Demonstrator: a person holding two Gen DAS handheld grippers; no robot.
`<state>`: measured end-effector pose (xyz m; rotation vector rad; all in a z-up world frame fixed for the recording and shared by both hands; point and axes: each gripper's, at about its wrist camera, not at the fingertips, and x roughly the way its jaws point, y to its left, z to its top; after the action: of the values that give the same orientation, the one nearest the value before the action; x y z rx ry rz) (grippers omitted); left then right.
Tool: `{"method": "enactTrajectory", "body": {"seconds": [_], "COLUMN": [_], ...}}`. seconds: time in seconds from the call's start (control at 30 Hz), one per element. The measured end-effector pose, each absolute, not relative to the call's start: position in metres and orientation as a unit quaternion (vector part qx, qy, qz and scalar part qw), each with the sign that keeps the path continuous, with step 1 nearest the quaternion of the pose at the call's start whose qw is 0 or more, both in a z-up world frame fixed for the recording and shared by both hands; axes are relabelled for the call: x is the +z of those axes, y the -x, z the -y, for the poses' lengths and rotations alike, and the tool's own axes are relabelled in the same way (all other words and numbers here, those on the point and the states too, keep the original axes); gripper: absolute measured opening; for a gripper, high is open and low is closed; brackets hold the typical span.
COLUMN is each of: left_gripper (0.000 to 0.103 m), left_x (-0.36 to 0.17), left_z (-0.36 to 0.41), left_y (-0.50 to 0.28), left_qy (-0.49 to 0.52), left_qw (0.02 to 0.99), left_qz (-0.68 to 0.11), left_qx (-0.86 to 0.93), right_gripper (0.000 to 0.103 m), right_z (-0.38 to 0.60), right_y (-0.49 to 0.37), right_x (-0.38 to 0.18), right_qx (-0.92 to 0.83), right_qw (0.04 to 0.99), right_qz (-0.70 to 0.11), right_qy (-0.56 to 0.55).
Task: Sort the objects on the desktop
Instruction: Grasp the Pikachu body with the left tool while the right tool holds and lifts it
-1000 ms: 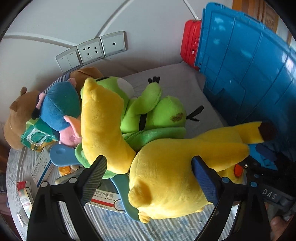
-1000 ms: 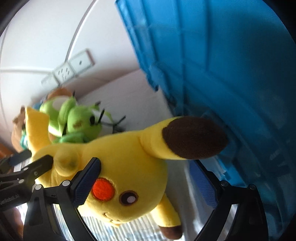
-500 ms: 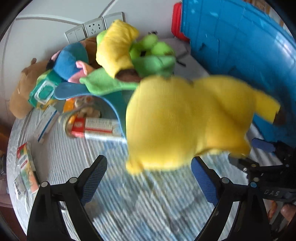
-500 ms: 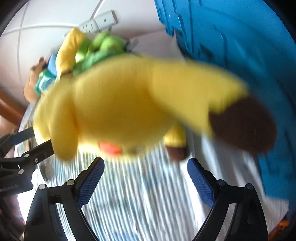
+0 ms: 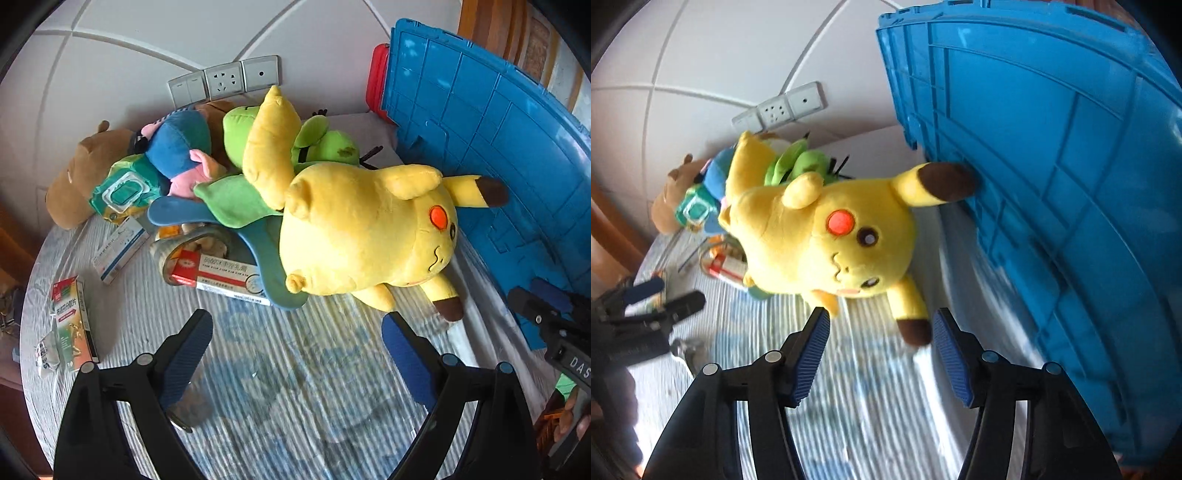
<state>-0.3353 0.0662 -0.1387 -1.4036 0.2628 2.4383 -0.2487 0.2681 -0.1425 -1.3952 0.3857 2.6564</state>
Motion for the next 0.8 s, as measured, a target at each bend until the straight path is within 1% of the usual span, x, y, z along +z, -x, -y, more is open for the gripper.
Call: {"method": "enactTrajectory", "body": {"seconds": [0.07, 0.1, 0.13, 0.17, 0.2, 0.23, 0.27, 0.3, 0.33, 0.37, 0.43, 0.53, 0.67, 0.77, 0.8], "left_gripper": [0.095, 0.095, 0.095, 0.095, 0.095, 0.095, 0.095, 0.095, 0.095, 0.095, 0.095, 0.095, 0.095, 0.095, 0.095], "left_x": [-0.144, -0.146, -0.145, -0.145, -0.141, -0.136, -0.128, -0.122, -0.117, -0.115, -0.122, -0.133, -0.148, -0.169, -0.171], "left_z": [-0.075, -0.079, -0.081, -0.084, -0.086, -0.087, -0.089, -0.091, -0.093, -0.095, -0.102, -0.112, -0.125, -0.127, -0.124], "left_y": [0.341, 0.345, 0.348, 0.353, 0.359, 0.364, 0.371, 0.379, 0.389, 0.398, 0.415, 0.441, 0.474, 0.471, 0.466], "left_qy": [0.493, 0.493, 0.490, 0.488, 0.486, 0.482, 0.474, 0.471, 0.471, 0.473, 0.485, 0.503, 0.528, 0.544, 0.543], "left_qw": [0.156, 0.156, 0.159, 0.162, 0.164, 0.163, 0.162, 0.161, 0.158, 0.155, 0.153, 0.149, 0.147, 0.157, 0.160], "left_qz": [-0.097, -0.098, -0.094, -0.089, -0.084, -0.080, -0.076, -0.073, -0.071, -0.069, -0.069, -0.070, -0.071, -0.083, -0.083], "left_qx": [0.850, 0.850, 0.852, 0.853, 0.854, 0.857, 0.862, 0.865, 0.865, 0.865, 0.858, 0.849, 0.834, 0.820, 0.820], "right_gripper": [0.064, 0.069, 0.081, 0.088, 0.092, 0.092, 0.091, 0.081, 0.061, 0.056, 0.055, 0.055, 0.055, 0.054, 0.052], "right_z": [-0.275, -0.277, -0.280, -0.282, -0.285, -0.289, -0.289, -0.288, -0.287, -0.287, -0.286, -0.290, -0.294, -0.296, -0.297], "right_y": [0.262, 0.269, 0.277, 0.284, 0.285, 0.285, 0.293, 0.301, 0.309, 0.317, 0.333, 0.361, 0.400, 0.420, 0.424], "right_x": [-0.153, -0.156, -0.160, -0.163, -0.160, -0.157, -0.151, -0.145, -0.139, -0.132, -0.120, -0.118, -0.138, -0.162, -0.172], "right_qx": [0.874, 0.873, 0.871, 0.870, 0.872, 0.873, 0.877, 0.881, 0.885, 0.888, 0.895, 0.896, 0.887, 0.876, 0.870], "right_qw": [0.057, 0.059, 0.060, 0.062, 0.060, 0.057, 0.055, 0.052, 0.050, 0.047, 0.042, 0.048, 0.057, 0.073, 0.074], "right_qz": [-0.138, -0.145, -0.151, -0.157, -0.163, -0.170, -0.167, -0.163, -0.159, -0.155, -0.147, -0.139, -0.114, -0.092, -0.086], "right_qy": [0.463, 0.463, 0.463, 0.462, 0.458, 0.453, 0.447, 0.442, 0.436, 0.430, 0.418, 0.419, 0.443, 0.469, 0.480]}}
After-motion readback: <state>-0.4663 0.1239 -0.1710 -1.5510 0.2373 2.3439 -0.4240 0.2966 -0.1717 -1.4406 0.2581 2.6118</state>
